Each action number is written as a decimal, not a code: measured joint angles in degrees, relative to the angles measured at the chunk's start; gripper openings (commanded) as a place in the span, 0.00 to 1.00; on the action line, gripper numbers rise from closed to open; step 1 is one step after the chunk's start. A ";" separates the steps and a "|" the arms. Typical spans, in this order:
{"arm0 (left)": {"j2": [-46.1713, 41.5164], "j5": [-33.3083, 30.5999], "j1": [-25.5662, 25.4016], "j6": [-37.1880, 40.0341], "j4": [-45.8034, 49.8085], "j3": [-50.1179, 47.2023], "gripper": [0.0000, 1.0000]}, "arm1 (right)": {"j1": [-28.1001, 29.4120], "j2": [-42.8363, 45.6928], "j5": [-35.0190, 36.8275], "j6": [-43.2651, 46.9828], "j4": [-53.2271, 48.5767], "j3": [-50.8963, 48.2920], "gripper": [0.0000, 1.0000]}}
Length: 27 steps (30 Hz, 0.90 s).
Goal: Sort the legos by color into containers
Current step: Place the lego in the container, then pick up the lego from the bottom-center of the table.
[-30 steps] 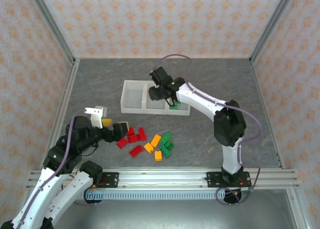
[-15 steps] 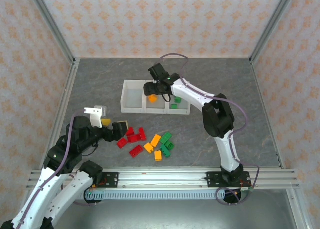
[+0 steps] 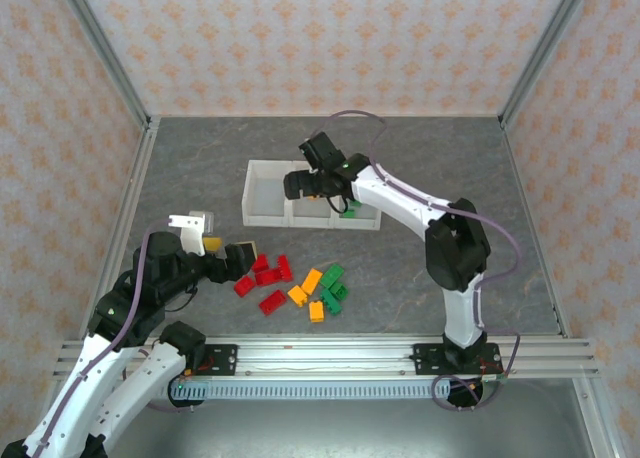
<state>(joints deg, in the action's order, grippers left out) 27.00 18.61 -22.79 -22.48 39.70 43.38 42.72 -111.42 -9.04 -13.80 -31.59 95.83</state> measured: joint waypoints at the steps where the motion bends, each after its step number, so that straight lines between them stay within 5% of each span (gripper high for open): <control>1: 0.00 0.00 0.00 0.00 -0.02 0.00 0.99 | 0.90 0.98 0.00 -0.24 0.07 -0.81 0.94; 23: -5.64 -2.84 0.00 -1.09 -0.07 -0.37 0.99 | 15.43 2.47 -0.26 -9.16 1.29 -12.92 0.74; 27: -6.58 -3.32 0.00 -1.53 -0.07 -0.37 0.99 | 16.52 0.42 -0.39 -9.68 1.73 -12.85 0.65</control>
<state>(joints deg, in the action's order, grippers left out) 20.43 15.29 -22.79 -24.01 39.64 43.00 59.24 -111.00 -9.43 -23.49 -29.87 82.98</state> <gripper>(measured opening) 0.992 0.693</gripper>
